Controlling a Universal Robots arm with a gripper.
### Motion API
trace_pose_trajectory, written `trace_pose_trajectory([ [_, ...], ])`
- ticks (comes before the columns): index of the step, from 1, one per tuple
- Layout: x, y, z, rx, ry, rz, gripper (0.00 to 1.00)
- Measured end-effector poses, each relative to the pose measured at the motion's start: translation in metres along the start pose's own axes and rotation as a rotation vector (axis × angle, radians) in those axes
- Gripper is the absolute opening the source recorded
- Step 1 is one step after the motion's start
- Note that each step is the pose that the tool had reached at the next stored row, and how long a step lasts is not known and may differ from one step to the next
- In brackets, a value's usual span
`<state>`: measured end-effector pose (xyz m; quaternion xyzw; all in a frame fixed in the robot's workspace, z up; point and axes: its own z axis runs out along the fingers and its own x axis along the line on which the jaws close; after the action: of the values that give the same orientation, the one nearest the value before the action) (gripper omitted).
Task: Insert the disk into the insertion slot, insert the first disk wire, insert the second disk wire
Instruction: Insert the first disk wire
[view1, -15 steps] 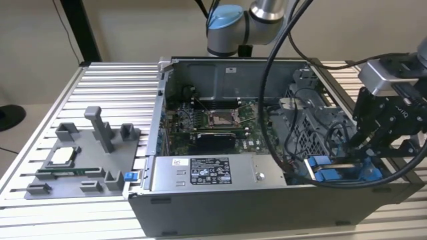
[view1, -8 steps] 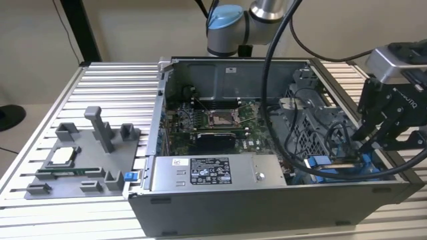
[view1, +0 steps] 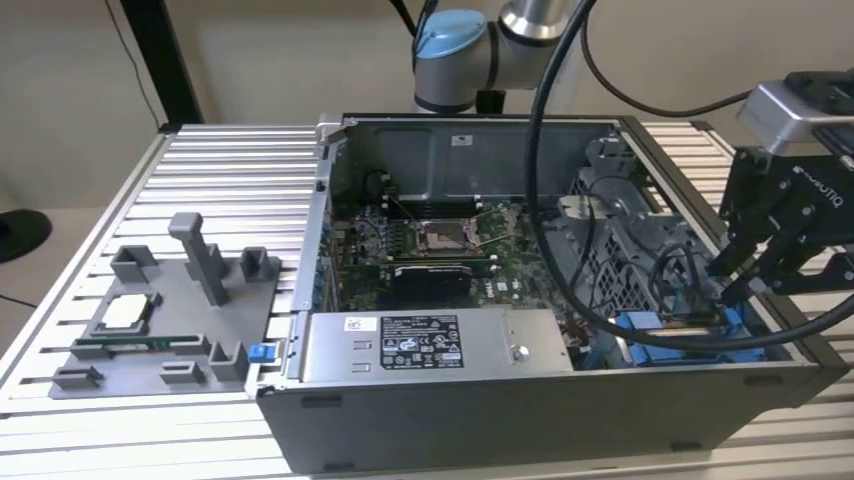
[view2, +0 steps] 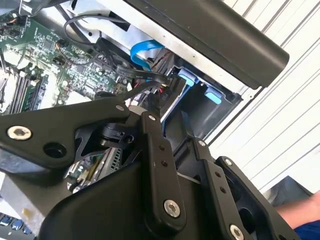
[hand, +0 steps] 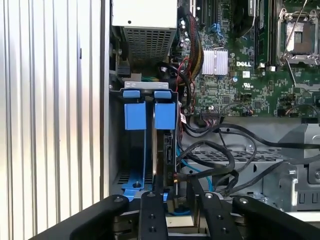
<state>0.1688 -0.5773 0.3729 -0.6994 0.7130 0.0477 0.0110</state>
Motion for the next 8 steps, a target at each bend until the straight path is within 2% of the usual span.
trace_pose_trajectory([
  [1, 0.0000, -0.0010, -0.0002, -0.0011, 0.0004, 0.000, 1.00],
  [4, -0.0002, -0.0092, -0.0001, -0.0150, 0.0006, 0.001, 1.00],
  [8, -0.0001, -0.0189, 0.0006, -0.0388, 0.0011, 0.001, 1.00],
])
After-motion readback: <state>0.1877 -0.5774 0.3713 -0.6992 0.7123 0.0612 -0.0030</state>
